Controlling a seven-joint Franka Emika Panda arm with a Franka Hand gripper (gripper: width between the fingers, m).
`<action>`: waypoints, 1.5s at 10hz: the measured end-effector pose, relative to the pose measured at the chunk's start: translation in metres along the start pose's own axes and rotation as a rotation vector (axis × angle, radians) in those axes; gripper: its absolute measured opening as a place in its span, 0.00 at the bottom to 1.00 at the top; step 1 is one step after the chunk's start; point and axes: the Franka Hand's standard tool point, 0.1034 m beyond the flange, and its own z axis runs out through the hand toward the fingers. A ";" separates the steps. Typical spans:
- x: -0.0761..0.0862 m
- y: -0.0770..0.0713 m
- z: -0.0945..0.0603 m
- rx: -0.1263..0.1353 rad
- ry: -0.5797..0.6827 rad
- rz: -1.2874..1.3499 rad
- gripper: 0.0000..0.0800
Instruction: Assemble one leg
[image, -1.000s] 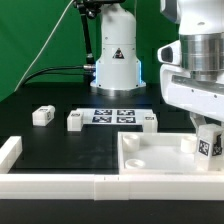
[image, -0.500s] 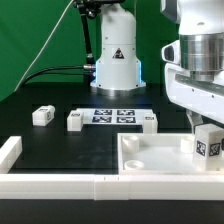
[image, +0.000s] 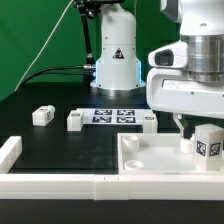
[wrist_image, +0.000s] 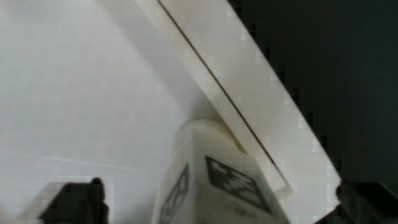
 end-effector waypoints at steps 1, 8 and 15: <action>0.000 -0.001 -0.001 -0.002 -0.002 -0.130 0.81; 0.005 0.007 -0.001 -0.027 -0.003 -0.699 0.81; 0.006 0.008 -0.001 -0.028 -0.002 -0.659 0.37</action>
Offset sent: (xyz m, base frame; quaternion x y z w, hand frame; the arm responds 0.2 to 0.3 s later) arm 0.0067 0.0047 -0.0006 -0.0088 -0.0093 -0.3257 0.9454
